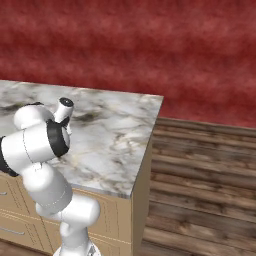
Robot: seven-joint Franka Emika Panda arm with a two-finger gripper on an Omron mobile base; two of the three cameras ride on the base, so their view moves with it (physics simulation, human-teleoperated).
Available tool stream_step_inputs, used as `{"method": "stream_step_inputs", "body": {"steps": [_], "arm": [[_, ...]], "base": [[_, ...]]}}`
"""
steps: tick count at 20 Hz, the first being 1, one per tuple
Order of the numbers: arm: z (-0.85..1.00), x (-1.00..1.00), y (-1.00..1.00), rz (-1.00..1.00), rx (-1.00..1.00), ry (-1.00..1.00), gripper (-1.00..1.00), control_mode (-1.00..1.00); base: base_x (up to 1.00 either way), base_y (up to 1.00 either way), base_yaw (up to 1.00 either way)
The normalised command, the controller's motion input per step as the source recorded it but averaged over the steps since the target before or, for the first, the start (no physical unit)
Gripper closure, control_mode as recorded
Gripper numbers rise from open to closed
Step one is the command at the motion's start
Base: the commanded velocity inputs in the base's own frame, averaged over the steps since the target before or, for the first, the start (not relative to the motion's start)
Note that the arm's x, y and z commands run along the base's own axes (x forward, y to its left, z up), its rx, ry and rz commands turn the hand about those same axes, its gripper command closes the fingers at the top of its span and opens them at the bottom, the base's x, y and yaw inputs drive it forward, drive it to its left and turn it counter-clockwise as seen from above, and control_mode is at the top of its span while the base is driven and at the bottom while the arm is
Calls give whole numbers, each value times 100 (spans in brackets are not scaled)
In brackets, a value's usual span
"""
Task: Pick up the heated bread from the toaster oven and place it in the bowl. Then move the bread bowl to the dining counter.
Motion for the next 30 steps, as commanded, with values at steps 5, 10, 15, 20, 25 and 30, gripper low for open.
{"method": "stream_step_inputs", "body": {"steps": [5, 10, 15, 20, 25, 30], "arm": [[-55, 6, 8, 0, 0, 0, 100, -100], [-40, 0, 0, 0, 0, 0, 100, -100], [-17, 0, 0, 0, 0, 0, -100, -100], [53, -37, -3, 0, 0, -4, -100, -100], [80, -62, -16, 0, 0, -11, -100, -100], [79, -99, -42, 0, 1, -25, -100, -100]], "base": [[0, 0, 0], [0, 0, 0], [0, 0, 0], [0, 0, 0], [0, 0, 0], [0, 0, 0]]}}
